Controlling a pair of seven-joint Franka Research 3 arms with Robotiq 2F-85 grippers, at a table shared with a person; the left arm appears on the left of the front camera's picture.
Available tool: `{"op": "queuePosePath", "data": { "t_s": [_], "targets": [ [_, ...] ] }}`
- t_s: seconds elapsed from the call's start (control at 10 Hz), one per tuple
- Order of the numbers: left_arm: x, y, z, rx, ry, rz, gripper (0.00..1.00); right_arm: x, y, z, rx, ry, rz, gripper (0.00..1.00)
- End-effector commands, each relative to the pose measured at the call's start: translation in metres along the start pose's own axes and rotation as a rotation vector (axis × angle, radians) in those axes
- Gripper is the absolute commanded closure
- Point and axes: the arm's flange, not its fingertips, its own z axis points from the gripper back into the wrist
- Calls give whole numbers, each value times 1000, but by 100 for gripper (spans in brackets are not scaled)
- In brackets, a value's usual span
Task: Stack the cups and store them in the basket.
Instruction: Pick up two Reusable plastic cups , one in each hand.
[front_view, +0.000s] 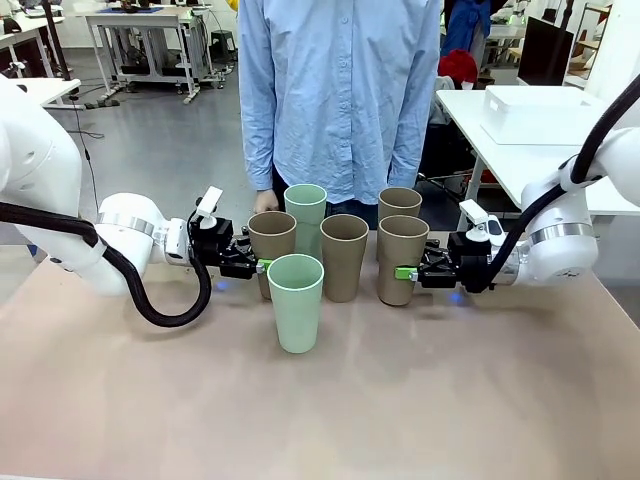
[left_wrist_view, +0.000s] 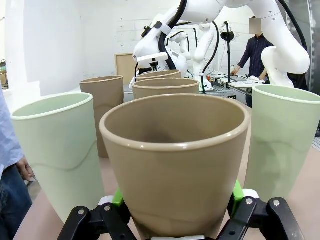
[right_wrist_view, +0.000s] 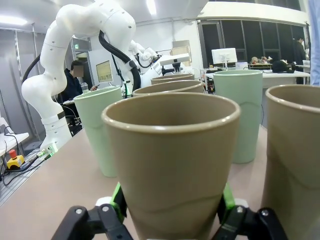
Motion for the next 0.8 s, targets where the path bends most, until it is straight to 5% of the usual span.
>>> {"op": "queuePosePath", "data": {
  "t_s": [0.0,0.7],
  "targets": [
    [0,0,0,0,0,0,14,0,0,0,0,0,0,15],
    [91,-101,69,26,2,-84,14,85,112,29,-37,-22,169,15]
  ]
}}
